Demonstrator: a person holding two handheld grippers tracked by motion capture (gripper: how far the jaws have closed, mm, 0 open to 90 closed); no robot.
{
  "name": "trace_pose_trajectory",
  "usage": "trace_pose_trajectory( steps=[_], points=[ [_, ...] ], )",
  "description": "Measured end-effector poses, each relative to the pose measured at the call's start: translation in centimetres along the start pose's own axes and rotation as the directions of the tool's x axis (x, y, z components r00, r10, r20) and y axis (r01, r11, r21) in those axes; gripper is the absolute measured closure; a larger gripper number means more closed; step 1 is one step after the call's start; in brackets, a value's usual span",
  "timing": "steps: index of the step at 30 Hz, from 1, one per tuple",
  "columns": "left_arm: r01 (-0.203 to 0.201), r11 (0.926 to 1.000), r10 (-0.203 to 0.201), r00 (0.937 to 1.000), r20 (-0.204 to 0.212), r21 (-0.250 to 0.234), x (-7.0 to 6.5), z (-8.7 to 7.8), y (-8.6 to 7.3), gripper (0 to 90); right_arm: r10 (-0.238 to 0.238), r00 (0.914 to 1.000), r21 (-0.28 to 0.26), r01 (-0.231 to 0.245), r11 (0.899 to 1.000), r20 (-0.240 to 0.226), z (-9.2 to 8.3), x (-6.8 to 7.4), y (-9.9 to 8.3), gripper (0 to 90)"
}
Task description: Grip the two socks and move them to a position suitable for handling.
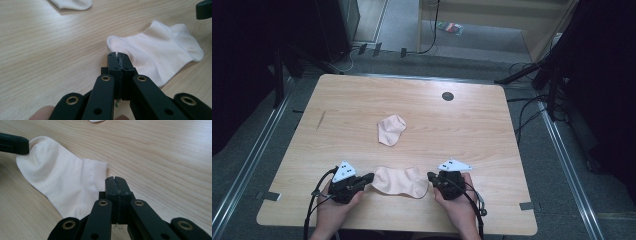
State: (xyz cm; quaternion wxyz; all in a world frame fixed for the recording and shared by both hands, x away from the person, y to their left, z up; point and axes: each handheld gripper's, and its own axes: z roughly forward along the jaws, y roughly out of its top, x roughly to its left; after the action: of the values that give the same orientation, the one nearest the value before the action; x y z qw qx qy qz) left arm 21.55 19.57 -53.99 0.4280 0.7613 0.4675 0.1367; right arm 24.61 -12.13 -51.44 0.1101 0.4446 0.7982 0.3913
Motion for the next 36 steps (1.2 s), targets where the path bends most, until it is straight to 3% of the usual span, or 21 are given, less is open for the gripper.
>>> trace_pose_trajectory(
  steps=[2, 3, 4, 5, 8, 9, 11, 13, 15, 20, 24, 27, 30, 33, 35, 36],
  points=[
    [0.009, 0.9998, -0.009, 1.0000, 0.003, 0.020, 0.0, 0.0, -0.5, 90.0, 0.006, 1.0000, 0.000, -0.006, 1.000, -0.001, -0.2, 0.1, -0.2, 90.0],
    [0.008, 0.9995, -0.008, 1.0000, 0.000, 0.031, -0.1, 0.0, -0.7, 90.0, 0.017, 0.9999, 0.006, -0.017, 1.000, 0.000, -0.1, 0.0, -0.4, 79.1],
    [0.008, 0.9995, -0.008, 1.0000, 0.000, 0.031, -0.1, 0.0, -0.7, 90.0, 0.017, 0.9999, 0.006, -0.017, 1.000, 0.000, -0.1, 0.0, -0.4, 79.1],
    [0.007, 0.9990, -0.007, 1.0000, -0.004, 0.044, -0.2, 0.3, -1.2, 90.0, 0.037, 0.9993, 0.039, -0.037, 0.999, 0.003, 0.6, -0.1, -1.1, 66.2],
    [-0.009, 0.9988, 0.010, 0.9999, -0.013, 0.048, -0.3, 0.3, -1.2, 90.0, 0.053, 0.9981, 0.042, -0.051, 0.998, -0.031, 1.5, -0.1, -1.5, 62.4],
    [-0.012, 0.9988, 0.013, 0.9998, -0.016, 0.048, -0.4, 0.4, -1.2, 90.0, 0.038, 0.9985, 0.036, -0.037, 0.999, -0.040, 1.7, 0.1, -1.5, 62.7],
    [-0.016, 0.9985, 0.017, 0.9997, -0.019, 0.053, -0.4, 0.5, -1.3, 90.0, -0.003, 0.9999, 0.045, 0.004, 0.999, -0.014, 2.0, 0.7, -1.6, 67.7],
    [-0.018, 0.9985, 0.019, 0.9997, -0.016, 0.052, -0.3, 0.5, -1.2, 90.0, -0.033, 0.9994, 0.057, 0.032, 0.998, 0.013, 2.3, 1.1, -1.8, 82.9],
    [-0.018, 0.9986, 0.019, 0.9997, -0.014, 0.049, -0.3, 0.4, -1.2, 90.0, -0.040, 0.9991, 0.050, 0.040, 0.998, 0.011, 2.0, 1.1, -1.7, 88.0],
    [-0.028, 0.9994, 0.028, 0.9996, 0.010, 0.022, -0.9, -0.3, -1.1, 90.0, -0.049, 0.9986, 0.021, 0.049, 0.999, 0.018, 0.0, 1.0, -0.9, 89.1],
    [-0.046, 0.9984, 0.044, 0.9982, 0.040, 0.034, -1.8, -0.4, -1.3, 90.0, -0.056, 0.9975, 0.011, 0.055, 0.998, 0.043, -1.9, 0.8, -0.9, 89.3],
    [-0.059, 0.9970, 0.057, 0.9971, 0.050, 0.049, -2.3, -0.1, -1.5, 90.0, -0.051, 0.9969, 0.040, 0.049, 0.998, 0.059, -2.0, 0.2, -1.9, 89.3],
    [-0.060, 0.9970, 0.057, 0.9972, 0.048, 0.048, -2.5, 0.2, -1.6, 89.7, -0.038, 0.9983, 0.069, 0.035, 0.997, 0.043, -1.3, -0.3, -2.4, 87.7],
    [-0.029, 0.9994, 0.028, 0.9986, 0.045, 0.017, -2.2, 0.0, -1.6, 70.3, -0.027, 0.9995, 0.041, 0.026, 0.999, 0.016, -1.0, -0.6, -2.4, 63.5],
    [-0.012, 0.9997, 0.013, 0.9990, 0.042, -0.020, -1.9, -0.3, -1.5, 60.3, -0.008, 0.9999, 0.004, 0.008, 1.000, 0.008, -1.2, -0.8, -2.3, 59.0],
    [-0.012, 0.9990, 0.014, 0.9988, 0.046, -0.043, -1.8, -0.5, -1.5, 59.8, -0.005, 1.0000, -0.011, 0.005, 1.000, 0.007, -1.4, -0.9, -2.2, 59.4]
  ],
)
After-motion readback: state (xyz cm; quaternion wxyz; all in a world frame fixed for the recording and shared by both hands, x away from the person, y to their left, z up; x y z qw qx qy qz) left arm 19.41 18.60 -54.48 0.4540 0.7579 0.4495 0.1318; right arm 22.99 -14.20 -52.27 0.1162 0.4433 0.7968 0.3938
